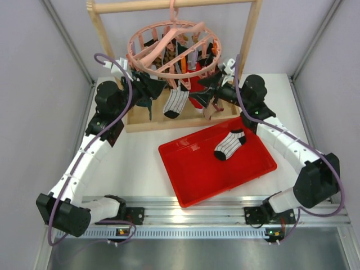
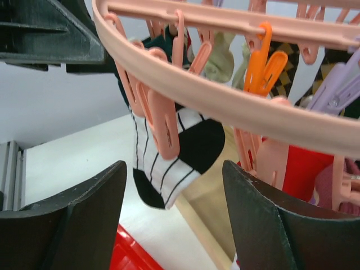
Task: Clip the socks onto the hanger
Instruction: Open the clamp at the hanger.
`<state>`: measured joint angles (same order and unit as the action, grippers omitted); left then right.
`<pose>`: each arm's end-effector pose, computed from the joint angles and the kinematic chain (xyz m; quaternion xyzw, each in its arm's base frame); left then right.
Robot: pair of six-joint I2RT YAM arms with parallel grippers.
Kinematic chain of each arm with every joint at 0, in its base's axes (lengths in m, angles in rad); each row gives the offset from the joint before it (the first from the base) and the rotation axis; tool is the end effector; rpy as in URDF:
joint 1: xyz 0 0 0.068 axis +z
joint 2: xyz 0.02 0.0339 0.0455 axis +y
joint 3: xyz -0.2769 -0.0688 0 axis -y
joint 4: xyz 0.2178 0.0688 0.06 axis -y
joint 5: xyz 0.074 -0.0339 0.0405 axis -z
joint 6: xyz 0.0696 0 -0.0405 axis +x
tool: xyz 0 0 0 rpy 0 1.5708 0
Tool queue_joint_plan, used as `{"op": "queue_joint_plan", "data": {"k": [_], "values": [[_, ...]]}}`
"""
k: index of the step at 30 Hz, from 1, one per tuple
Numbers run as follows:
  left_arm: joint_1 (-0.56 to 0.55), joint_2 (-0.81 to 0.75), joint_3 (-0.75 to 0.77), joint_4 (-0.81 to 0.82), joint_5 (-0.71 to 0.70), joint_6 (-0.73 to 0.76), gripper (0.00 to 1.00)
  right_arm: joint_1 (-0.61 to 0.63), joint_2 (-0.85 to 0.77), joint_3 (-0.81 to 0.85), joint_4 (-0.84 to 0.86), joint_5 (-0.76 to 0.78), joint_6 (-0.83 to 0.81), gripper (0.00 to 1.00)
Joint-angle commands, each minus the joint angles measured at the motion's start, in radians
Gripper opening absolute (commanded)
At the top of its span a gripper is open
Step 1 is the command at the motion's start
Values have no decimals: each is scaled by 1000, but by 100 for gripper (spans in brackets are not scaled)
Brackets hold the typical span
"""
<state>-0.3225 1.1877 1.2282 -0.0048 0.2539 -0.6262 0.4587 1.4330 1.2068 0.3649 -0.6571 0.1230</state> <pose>0.2534 -0.1031 0.4441 -0.0141 0.6946 -0.4043 0.5949 0.2820 0.1867 0.4152 -0.3438 0.5719 0.4077 0.6233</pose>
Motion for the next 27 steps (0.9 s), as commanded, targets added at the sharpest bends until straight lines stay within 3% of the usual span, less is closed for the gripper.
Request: {"op": "queue_joint_plan", "data": {"k": [1, 11, 18, 21, 27], "values": [[7, 1, 45, 31, 19, 5, 66, 17, 26, 66, 126, -32, -5, 69], [13, 9, 42, 35, 36, -4, 66, 57, 73, 76, 206, -26, 4, 67], [13, -3, 25, 34, 41, -13, 66, 81, 89, 94, 241, -9, 32, 56], [14, -11, 22, 26, 42, -13, 65, 86, 93, 102, 244, -3, 41, 50], [25, -53, 7, 11, 42, -13, 65, 92, 76, 108, 209, 19, 40, 16]]}}
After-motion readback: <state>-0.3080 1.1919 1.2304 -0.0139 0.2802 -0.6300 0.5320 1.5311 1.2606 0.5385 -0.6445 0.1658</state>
